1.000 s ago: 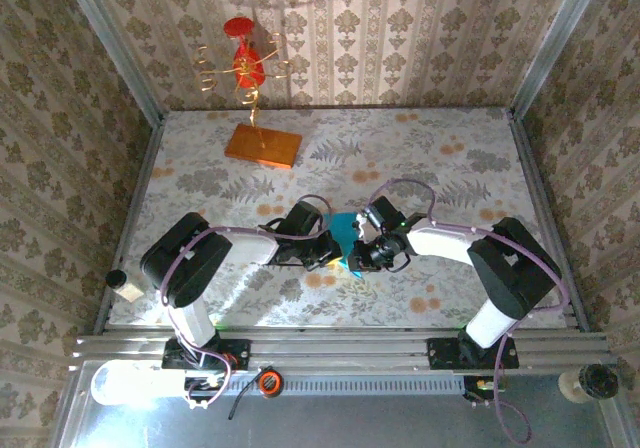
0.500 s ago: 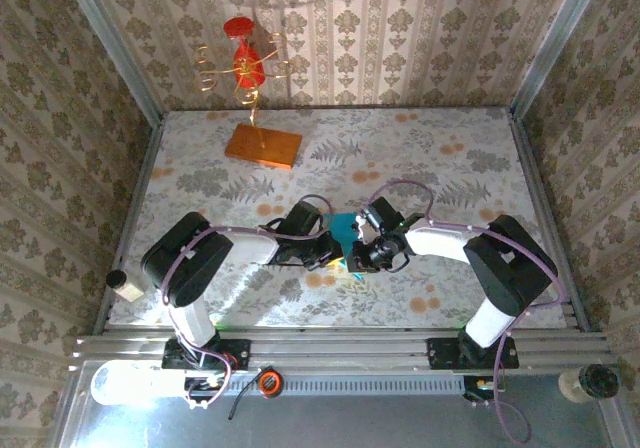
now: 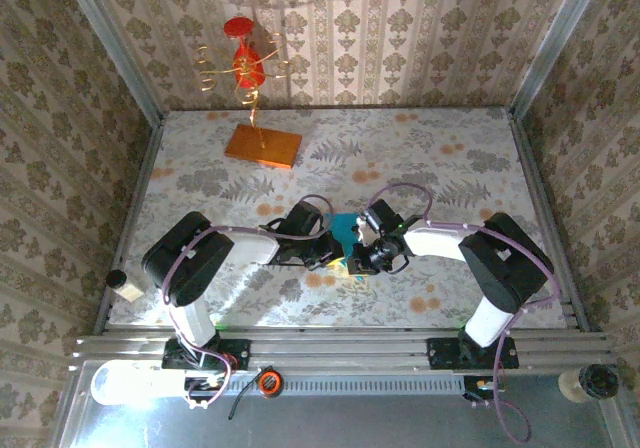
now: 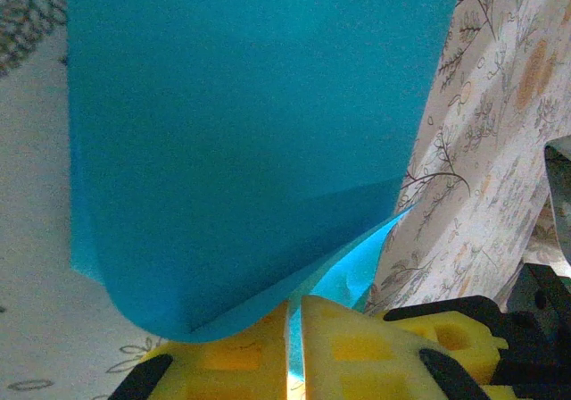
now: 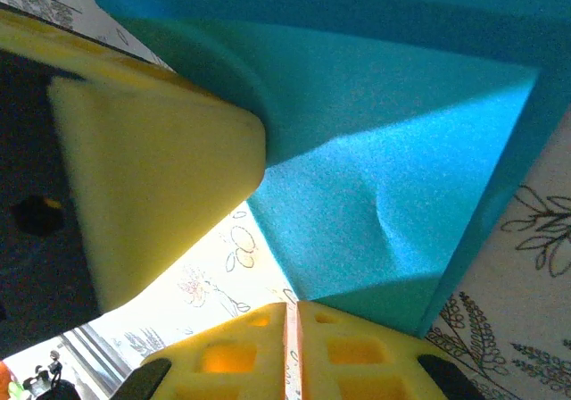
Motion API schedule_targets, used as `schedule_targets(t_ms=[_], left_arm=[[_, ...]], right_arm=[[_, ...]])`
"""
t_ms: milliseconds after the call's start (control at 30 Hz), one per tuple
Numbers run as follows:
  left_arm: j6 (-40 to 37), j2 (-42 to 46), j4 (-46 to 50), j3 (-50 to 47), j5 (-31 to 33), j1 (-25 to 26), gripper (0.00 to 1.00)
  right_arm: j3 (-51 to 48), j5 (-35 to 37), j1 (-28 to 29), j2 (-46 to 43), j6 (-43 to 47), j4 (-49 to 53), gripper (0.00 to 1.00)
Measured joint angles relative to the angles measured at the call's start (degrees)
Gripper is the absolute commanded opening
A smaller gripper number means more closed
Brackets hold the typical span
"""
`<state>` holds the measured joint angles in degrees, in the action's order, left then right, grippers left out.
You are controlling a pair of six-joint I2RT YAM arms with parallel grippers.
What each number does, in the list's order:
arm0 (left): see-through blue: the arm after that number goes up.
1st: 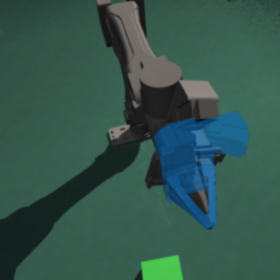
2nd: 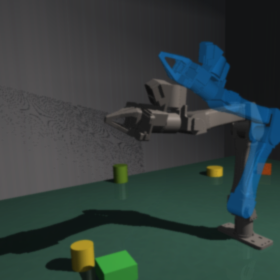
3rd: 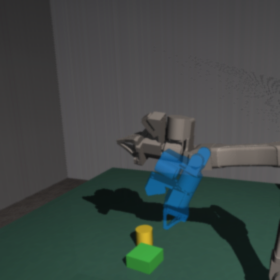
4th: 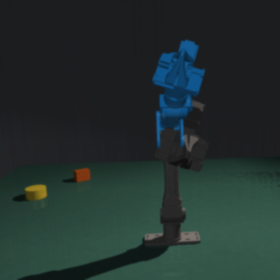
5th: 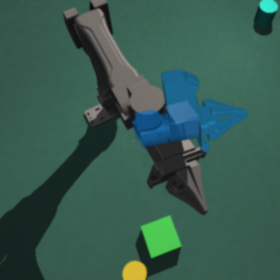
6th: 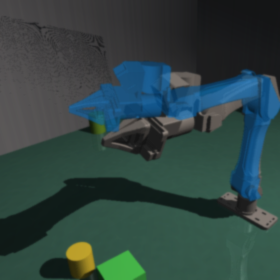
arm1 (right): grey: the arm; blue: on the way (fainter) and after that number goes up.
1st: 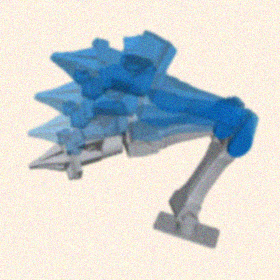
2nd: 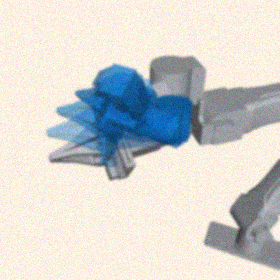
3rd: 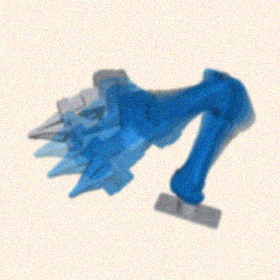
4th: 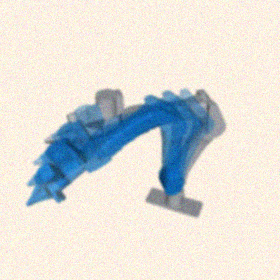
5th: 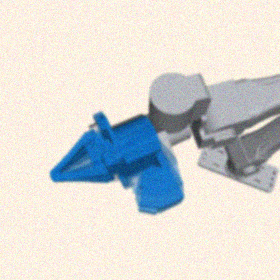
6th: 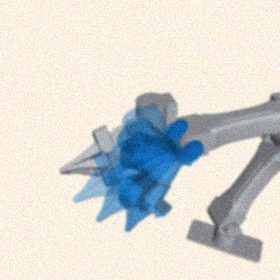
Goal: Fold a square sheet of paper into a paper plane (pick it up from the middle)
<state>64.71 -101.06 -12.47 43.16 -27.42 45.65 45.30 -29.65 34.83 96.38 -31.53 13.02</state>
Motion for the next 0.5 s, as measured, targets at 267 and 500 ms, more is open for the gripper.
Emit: schedule_targets(t_ms=[267, 500], left_arm=[[-0.02, -0.26, 0.0, 0.0, -0.37, -0.31, 0.11], [0.0, -0.37, -0.02, 0.0, -0.46, -0.31, 0.09]], right_arm=[[-0.81, -0.63, -0.07, -3.15, -0.28, -2.69, 0.13], [-0.76, -0.61, -0.17, -2.89, -0.48, -4.35, 0.11]])
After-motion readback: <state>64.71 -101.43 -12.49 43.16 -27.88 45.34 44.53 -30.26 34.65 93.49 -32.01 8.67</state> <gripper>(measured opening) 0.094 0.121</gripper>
